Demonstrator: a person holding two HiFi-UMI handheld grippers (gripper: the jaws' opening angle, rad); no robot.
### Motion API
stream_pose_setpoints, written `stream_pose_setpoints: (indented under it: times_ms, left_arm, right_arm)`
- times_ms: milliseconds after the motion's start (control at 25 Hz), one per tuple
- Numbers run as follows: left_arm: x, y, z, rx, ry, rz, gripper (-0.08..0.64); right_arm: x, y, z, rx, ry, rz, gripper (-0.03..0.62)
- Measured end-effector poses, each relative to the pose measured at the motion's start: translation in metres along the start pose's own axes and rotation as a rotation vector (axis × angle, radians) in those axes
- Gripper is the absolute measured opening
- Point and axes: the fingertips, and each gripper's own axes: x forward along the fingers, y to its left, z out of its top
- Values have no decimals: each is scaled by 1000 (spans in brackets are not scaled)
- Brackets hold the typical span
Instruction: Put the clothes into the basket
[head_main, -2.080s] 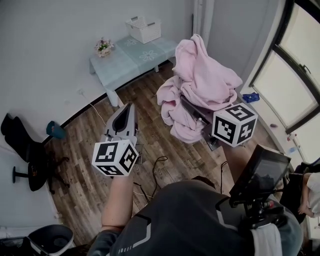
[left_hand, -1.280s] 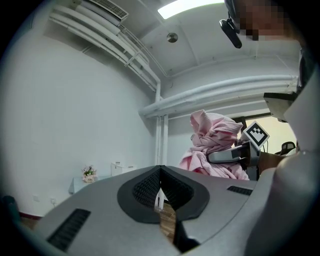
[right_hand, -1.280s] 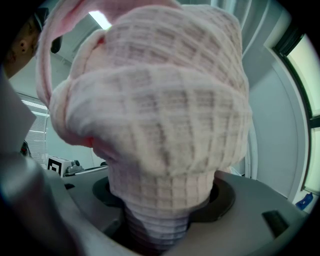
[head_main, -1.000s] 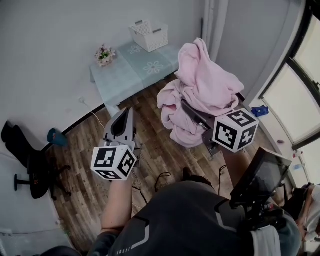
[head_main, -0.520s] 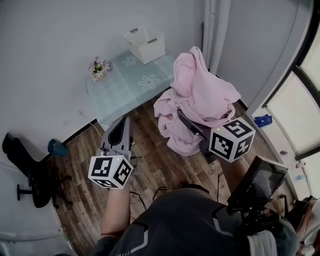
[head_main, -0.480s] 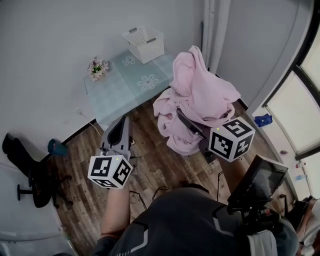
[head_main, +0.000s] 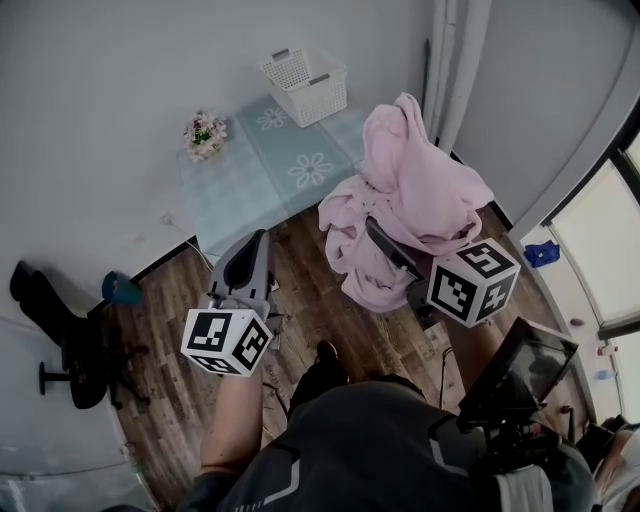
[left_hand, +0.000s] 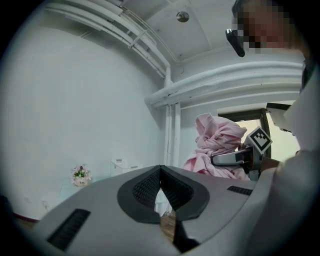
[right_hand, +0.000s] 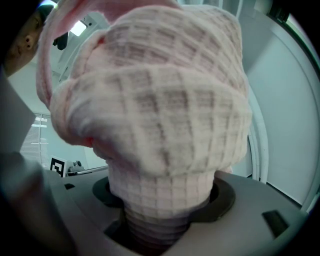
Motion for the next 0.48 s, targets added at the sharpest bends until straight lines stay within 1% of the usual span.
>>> stream_pose_setpoints:
  times_ms: [80, 240, 320, 400, 480]
  left_arm:
    - [14, 19, 0, -7, 0, -14, 9]
    - [27, 31, 6, 0, -18, -50, 9]
    - [36, 44, 11, 3, -27, -62, 9]
    - [50, 70, 15, 0, -30, -68, 9]
    - [67, 104, 16, -10, -26, -76, 9]
  right_arm:
    - [23, -3, 3, -1, 8, -7, 342]
    - [33, -4, 10, -16, -10, -38, 342]
    - [46, -6, 17, -22, -19, -48, 342]
    - [72, -8, 25, -24, -23, -60, 342]
    - [108, -11, 31, -22, -19, -75, 342]
